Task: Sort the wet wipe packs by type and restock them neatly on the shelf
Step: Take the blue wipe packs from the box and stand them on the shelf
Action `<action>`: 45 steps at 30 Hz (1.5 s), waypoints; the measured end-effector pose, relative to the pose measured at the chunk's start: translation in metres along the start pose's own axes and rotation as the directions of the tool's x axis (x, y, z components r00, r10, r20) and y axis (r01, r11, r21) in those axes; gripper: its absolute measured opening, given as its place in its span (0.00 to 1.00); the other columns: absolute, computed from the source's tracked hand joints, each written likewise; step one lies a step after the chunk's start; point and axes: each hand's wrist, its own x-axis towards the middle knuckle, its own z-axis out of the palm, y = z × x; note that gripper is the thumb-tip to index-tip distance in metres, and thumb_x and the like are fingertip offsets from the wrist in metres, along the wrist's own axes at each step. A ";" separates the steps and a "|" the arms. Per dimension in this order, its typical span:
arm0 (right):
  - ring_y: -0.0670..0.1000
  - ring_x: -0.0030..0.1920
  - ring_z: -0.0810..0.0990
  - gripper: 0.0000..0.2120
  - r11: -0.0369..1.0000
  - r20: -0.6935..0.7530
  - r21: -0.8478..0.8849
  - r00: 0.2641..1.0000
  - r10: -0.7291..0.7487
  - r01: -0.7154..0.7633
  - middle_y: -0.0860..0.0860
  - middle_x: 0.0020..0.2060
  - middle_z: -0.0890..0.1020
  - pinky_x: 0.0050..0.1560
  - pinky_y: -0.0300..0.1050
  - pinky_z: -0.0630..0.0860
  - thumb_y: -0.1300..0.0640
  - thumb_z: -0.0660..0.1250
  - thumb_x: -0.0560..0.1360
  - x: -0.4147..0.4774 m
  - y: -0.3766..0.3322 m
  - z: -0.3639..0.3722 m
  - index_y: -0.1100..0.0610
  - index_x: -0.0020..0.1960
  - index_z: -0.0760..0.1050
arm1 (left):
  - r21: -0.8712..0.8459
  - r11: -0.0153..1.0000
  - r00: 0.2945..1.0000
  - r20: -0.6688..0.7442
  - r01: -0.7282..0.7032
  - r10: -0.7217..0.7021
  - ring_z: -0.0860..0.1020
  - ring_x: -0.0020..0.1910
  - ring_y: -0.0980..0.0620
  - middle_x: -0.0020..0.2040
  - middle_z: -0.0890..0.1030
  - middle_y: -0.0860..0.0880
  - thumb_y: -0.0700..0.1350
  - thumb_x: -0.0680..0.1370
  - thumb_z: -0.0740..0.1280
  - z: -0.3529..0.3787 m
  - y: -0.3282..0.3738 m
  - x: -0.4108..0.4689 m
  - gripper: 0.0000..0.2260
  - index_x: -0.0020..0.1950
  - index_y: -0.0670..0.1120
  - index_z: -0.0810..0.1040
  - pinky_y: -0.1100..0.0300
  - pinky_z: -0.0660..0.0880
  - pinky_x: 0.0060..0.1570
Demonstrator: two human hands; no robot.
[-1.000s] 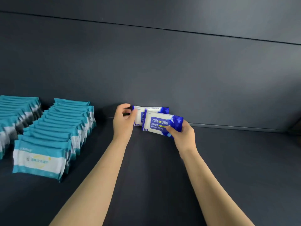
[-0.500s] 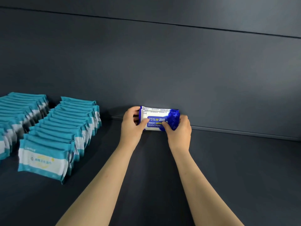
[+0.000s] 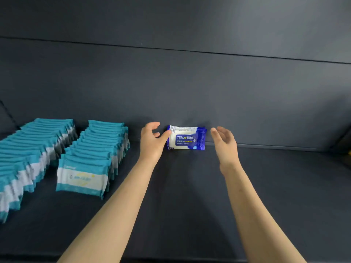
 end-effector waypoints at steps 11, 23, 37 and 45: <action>0.44 0.65 0.73 0.19 0.995 -0.259 0.080 0.965 -0.037 0.059 0.41 0.63 0.75 0.71 0.48 0.68 0.46 0.63 0.81 -0.226 -0.016 -0.017 0.48 0.70 0.71 | -0.293 0.942 0.898 0.440 0.165 -0.020 0.76 0.60 0.57 0.63 0.76 0.56 0.51 0.79 0.68 -0.109 0.038 -0.149 0.13 0.62 0.57 0.72 0.53 0.76 0.61; 0.52 0.70 0.69 0.25 0.979 -0.595 0.178 0.782 0.184 -0.095 0.48 0.71 0.71 0.71 0.54 0.66 0.39 0.60 0.80 -0.467 0.087 -0.119 0.47 0.73 0.66 | -0.116 0.941 0.542 0.836 0.319 -0.081 0.77 0.61 0.56 0.63 0.77 0.58 0.53 0.80 0.66 -0.129 0.012 -0.359 0.13 0.64 0.58 0.73 0.54 0.76 0.60; 0.55 0.71 0.69 0.25 0.851 -0.746 0.438 0.411 0.524 -0.290 0.50 0.71 0.71 0.72 0.57 0.67 0.40 0.58 0.81 -0.717 0.220 -0.326 0.49 0.75 0.64 | 0.283 0.913 0.204 0.914 0.294 -0.350 0.76 0.60 0.57 0.60 0.77 0.60 0.55 0.79 0.66 -0.031 -0.059 -0.650 0.08 0.58 0.61 0.75 0.54 0.76 0.61; 0.49 0.59 0.75 0.18 0.741 -0.729 0.591 0.184 0.660 -0.318 0.47 0.60 0.77 0.67 0.52 0.69 0.44 0.60 0.82 -0.778 0.292 -0.411 0.50 0.68 0.70 | 0.517 0.810 0.033 0.837 0.276 -0.545 0.76 0.60 0.52 0.61 0.78 0.54 0.53 0.80 0.65 0.037 -0.106 -0.755 0.05 0.56 0.57 0.76 0.52 0.74 0.60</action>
